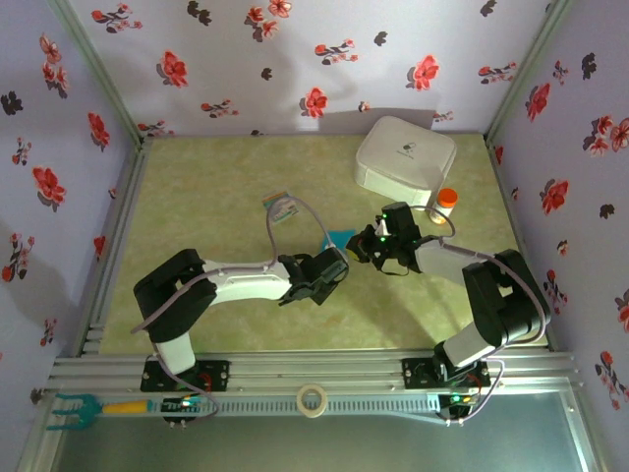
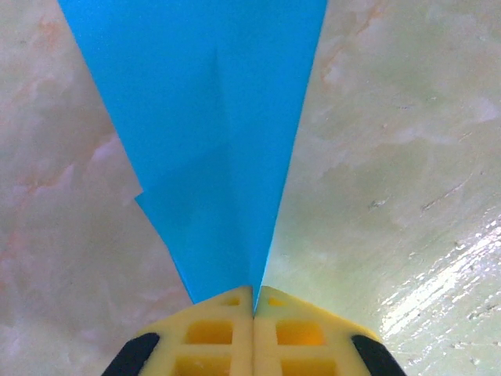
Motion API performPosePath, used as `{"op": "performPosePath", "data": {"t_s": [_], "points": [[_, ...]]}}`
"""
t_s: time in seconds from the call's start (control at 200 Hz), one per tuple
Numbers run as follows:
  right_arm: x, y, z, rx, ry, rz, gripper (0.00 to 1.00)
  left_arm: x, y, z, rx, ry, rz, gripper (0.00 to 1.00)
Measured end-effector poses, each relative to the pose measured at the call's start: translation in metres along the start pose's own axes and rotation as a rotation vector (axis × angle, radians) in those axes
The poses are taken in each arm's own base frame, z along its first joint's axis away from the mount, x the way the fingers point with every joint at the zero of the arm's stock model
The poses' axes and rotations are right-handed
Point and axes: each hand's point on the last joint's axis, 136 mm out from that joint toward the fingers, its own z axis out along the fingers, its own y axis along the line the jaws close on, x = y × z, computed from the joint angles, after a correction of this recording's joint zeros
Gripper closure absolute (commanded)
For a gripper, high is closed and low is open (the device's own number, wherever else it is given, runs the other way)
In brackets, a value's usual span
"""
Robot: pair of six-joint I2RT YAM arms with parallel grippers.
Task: Fold a paper plane with a square sheet of paper (pick it up from the middle)
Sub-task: Fold the wing for the fifth time at the center of the table.
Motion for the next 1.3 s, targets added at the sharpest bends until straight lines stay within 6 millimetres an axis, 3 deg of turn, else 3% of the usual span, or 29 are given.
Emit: {"op": "performPosePath", "data": {"t_s": [0.06, 0.195, 0.34, 0.495, 0.6, 0.835, 1.3], "points": [[0.0, 0.0, 0.0, -0.001, 0.0, -0.001, 0.87, 0.0, 0.0, 0.0, 0.001, -0.002, -0.001, 1.0], [0.0, 0.0, -0.007, 0.01, -0.011, -0.014, 0.64, 0.001, -0.001, 0.001, 0.006, -0.005, -0.006, 1.0], [-0.008, -0.004, -0.026, 0.056, -0.07, -0.032, 0.54, 0.005, -0.006, 0.002, 0.067, 0.0, -0.038, 1.0], [-0.021, -0.004, -0.056, 0.077, -0.169, -0.052, 0.53, 0.001, -0.009, -0.002, 0.211, -0.006, -0.132, 1.0], [-0.025, -0.002, -0.066, 0.072, -0.2, -0.053, 0.53, -0.009, -0.009, -0.004, 0.31, -0.023, -0.198, 1.0], [-0.018, -0.014, -0.061, 0.063, -0.175, -0.038, 0.55, -0.017, -0.021, -0.006, 0.49, -0.028, -0.273, 1.0], [-0.001, -0.008, -0.049, -0.009, -0.114, -0.083, 0.63, -0.009, -0.041, 0.005, 0.64, 0.026, -0.329, 1.0]]}}
